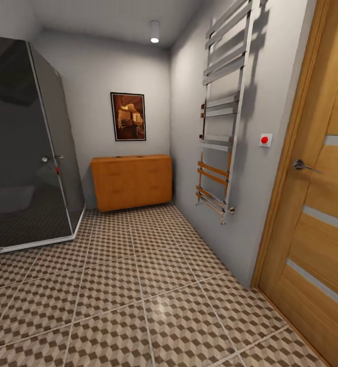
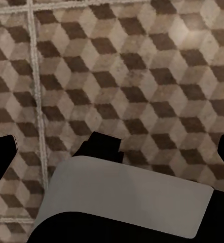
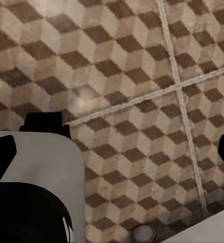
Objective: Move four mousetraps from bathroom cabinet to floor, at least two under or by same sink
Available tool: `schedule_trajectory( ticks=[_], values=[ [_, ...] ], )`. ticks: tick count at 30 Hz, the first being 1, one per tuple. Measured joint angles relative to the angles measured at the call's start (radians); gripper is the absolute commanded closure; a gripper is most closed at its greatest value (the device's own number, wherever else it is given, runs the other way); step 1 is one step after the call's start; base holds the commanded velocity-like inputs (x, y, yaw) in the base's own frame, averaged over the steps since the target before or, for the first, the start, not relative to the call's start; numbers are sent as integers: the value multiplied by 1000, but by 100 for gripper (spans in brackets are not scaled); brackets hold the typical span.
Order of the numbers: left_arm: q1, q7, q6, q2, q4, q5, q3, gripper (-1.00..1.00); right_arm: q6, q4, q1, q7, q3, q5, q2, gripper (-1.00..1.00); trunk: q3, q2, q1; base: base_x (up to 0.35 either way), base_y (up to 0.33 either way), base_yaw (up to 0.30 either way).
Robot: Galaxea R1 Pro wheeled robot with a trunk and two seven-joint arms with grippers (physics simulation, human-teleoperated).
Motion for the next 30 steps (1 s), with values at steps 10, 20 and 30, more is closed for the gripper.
schedule_trajectory(
  ticks=[10, 20, 30],
  values=[
    [0, 1, 0, 0, 0, 0, 0, -100, 0, 0, 0, 0, 0, 0, 0, -100, 0, 0, 0, 0, 0, 275],
    [0, 1, 0, 1, 0, 0, 0, -100, 0, 0, 0, 0, 0, 0, 1, -100, 0, 0, 0, 0, 0, 275],
    [0, 1, 0, 2, 0, 0, 0, -100, 0, 0, 0, 0, 0, 0, 1, -100, 0, 0, 0, 0, 0, 274]
  ],
)
